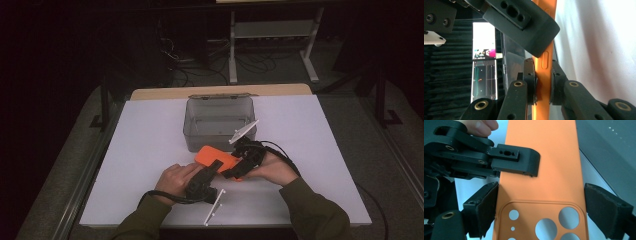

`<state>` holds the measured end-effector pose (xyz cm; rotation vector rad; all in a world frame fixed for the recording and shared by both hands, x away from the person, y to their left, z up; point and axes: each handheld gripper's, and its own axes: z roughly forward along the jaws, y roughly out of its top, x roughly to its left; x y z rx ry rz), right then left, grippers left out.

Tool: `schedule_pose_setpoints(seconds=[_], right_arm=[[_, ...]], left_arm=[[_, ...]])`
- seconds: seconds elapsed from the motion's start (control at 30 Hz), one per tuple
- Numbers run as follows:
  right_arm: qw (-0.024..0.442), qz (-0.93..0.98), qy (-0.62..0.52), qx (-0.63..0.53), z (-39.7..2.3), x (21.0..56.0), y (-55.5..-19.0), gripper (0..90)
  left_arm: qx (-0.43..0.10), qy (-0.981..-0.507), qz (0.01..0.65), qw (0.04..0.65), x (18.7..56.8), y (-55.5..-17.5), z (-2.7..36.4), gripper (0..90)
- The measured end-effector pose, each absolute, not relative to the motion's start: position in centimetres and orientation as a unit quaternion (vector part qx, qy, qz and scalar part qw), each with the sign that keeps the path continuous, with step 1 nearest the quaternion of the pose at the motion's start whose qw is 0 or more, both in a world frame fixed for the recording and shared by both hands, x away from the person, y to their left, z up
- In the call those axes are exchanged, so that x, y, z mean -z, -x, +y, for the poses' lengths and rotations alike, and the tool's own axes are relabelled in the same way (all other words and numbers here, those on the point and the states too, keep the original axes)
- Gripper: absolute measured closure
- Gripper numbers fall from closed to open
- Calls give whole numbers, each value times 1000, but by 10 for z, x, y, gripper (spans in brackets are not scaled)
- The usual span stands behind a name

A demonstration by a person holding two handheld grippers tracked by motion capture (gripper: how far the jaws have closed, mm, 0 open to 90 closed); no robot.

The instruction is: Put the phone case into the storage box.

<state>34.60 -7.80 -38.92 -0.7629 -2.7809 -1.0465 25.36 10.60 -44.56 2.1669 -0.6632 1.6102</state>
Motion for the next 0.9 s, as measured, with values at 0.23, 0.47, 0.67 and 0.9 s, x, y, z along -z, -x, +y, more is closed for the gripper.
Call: schedule_pose_setpoints(seconds=[0.23,0.47,0.67,0.9], right_arm=[[26,-900,256,351,-80,387,-346,79],[10,-897,260,359,-83,384,-345,10],[4,-897,252,363,-87,385,-340,0],[-16,-891,255,374,-95,385,-334,0]], left_arm=[[-569,-768,-232,180,445,-254,107,793],[-565,-772,-230,176,445,-255,107,793],[-562,-775,-225,182,446,-256,108,792],[-561,-776,-223,181,446,-257,109,792]])
